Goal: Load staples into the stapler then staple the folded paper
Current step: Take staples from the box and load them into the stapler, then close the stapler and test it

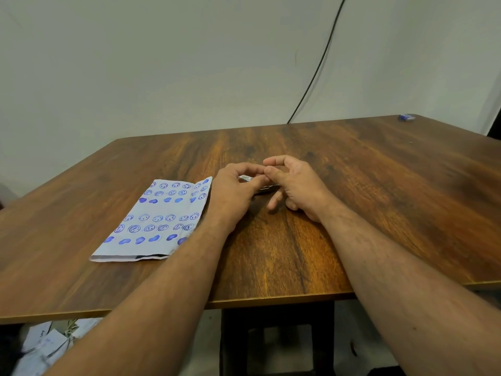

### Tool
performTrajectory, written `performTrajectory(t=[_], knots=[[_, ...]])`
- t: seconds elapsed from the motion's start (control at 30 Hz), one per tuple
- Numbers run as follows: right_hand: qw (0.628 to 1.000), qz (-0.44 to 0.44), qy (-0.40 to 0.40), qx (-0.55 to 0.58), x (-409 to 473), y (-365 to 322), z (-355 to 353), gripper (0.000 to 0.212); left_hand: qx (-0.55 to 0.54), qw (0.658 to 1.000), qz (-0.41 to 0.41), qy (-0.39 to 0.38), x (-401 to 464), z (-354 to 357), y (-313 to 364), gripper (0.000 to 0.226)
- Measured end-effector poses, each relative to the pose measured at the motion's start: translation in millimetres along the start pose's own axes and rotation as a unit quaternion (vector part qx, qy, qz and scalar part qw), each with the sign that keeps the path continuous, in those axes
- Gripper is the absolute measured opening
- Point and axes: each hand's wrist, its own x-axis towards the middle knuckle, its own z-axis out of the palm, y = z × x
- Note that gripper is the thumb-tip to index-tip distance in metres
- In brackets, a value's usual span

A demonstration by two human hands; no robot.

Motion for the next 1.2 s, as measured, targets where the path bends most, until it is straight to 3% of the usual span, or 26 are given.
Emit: performTrajectory(t=[0.23,0.67,1.2], knots=[[0.996,-0.064,0.042,-0.034,-2.3,2.5,0.4,0.007,-0.076,0.996,-0.044,0.029,1.8,-0.3,-2.8,0.009],[0.985,-0.118,0.100,-0.080,-3.1,5.1,-2.7,0.015,-0.121,0.991,-0.053,0.015,2.4,-3.3,-6.0,0.014],[0.980,-0.142,0.103,-0.091,-3.2,5.1,-1.4,0.013,-0.153,0.987,-0.048,0.014,0.0,-4.1,-1.8,0.013]])
